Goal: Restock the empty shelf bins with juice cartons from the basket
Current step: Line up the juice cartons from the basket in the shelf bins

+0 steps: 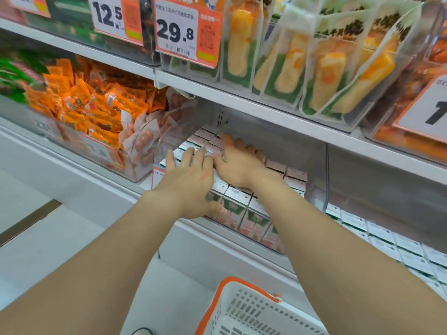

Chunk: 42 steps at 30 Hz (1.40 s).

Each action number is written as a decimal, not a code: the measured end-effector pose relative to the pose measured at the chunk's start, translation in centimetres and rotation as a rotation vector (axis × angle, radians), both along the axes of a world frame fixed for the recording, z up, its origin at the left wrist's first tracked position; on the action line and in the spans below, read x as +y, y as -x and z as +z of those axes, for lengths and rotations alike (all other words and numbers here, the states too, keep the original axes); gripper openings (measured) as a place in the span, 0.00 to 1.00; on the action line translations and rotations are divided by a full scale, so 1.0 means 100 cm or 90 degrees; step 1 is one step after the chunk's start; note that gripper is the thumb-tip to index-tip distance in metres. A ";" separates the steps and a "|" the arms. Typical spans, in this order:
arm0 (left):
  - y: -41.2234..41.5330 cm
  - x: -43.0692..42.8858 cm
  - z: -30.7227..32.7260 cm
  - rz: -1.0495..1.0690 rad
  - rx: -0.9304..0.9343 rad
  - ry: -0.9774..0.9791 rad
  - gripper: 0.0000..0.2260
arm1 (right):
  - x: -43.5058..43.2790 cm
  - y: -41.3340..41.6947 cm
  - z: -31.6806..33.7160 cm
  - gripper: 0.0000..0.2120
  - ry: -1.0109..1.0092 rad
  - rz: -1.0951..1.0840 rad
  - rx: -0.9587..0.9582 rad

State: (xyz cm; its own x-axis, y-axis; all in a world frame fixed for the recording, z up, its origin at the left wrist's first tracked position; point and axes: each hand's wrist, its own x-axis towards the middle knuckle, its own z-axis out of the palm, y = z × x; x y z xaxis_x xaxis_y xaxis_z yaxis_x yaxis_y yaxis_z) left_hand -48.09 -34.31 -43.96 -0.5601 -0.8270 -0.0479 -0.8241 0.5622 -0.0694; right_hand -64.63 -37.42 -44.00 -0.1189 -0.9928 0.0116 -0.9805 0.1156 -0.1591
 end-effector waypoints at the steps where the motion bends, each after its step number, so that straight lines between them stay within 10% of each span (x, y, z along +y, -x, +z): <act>1: 0.001 0.000 0.000 0.000 -0.007 0.006 0.52 | 0.002 0.000 -0.001 0.31 0.006 0.010 -0.001; 26: -0.023 -0.013 0.001 0.002 0.127 -0.061 0.64 | -0.091 -0.025 0.018 0.16 -0.046 0.018 -0.078; 35: -0.018 -0.008 0.005 0.038 0.115 -0.090 0.66 | -0.069 -0.027 0.009 0.35 -0.076 -0.004 -0.045; 42: 0.000 0.004 0.010 -0.016 0.134 -0.030 0.41 | 0.024 -0.006 0.008 0.29 -0.036 -0.174 0.015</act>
